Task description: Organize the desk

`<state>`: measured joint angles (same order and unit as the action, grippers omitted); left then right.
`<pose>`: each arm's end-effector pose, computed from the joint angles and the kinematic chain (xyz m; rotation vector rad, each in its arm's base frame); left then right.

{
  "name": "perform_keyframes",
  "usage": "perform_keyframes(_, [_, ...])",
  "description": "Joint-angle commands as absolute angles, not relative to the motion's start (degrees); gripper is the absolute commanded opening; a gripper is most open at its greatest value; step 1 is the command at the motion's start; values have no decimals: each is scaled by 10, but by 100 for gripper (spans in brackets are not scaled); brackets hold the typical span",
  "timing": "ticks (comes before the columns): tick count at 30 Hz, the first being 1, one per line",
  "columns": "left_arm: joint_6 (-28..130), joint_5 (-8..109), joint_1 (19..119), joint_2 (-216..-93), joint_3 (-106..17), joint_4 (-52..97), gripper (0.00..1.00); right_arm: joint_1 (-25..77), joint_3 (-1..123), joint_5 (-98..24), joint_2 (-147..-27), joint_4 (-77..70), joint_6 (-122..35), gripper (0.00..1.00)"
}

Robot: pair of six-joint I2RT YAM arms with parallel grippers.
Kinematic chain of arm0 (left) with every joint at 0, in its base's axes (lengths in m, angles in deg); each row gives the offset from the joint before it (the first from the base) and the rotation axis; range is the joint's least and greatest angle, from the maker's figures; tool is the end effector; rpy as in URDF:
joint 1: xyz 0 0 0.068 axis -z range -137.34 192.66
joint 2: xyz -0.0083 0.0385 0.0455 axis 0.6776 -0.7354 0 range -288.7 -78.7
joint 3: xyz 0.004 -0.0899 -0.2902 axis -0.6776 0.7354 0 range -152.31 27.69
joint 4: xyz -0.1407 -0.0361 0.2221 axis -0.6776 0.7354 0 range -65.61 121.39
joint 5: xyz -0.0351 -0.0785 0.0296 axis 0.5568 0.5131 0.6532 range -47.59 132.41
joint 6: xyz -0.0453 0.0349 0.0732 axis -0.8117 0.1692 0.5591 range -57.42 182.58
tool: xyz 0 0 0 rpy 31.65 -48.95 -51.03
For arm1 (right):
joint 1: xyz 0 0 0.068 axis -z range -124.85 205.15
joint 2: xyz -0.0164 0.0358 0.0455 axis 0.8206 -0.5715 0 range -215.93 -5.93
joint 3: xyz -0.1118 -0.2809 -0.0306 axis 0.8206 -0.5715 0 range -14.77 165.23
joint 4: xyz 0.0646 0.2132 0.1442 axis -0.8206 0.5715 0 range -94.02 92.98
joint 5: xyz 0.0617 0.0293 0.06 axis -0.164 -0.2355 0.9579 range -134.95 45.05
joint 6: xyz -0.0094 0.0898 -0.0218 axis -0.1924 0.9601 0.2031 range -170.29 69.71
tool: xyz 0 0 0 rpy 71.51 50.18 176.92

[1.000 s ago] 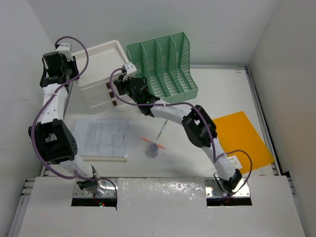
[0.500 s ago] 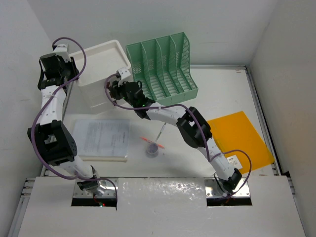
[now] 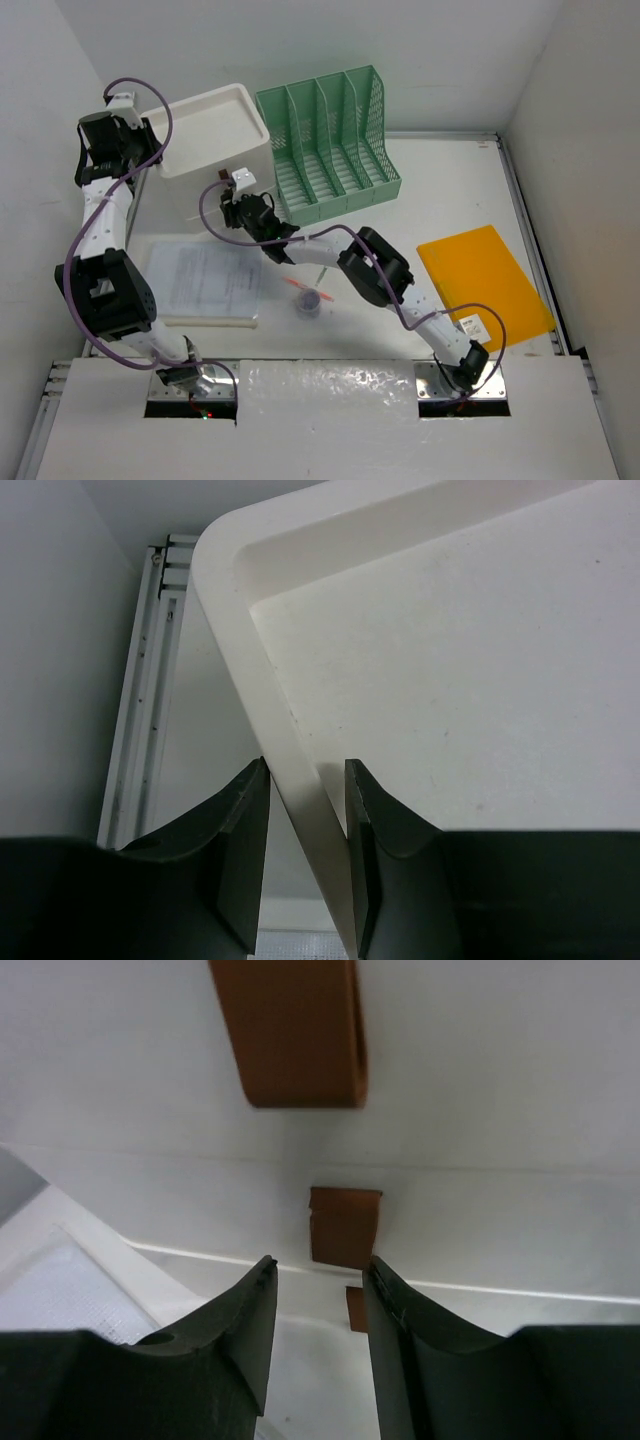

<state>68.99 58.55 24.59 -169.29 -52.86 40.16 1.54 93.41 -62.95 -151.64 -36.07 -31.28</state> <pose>0.4044 0.1074 0.3579 -0.0259 2.0021 -0.0112 0.4073 0.5091 0.1614 -0.2707 1.6878 0.6943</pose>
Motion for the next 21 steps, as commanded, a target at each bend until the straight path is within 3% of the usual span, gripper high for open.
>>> perform_keyframes(1, [683, 729, 267, -1675, -504, 514, 15, 29, 991, -697, -1528, -408, -332, 38])
perform_keyframes(21, [691, 726, 267, -1679, -504, 510, 15, 19, 998, -733, -1503, -459, -401, 35])
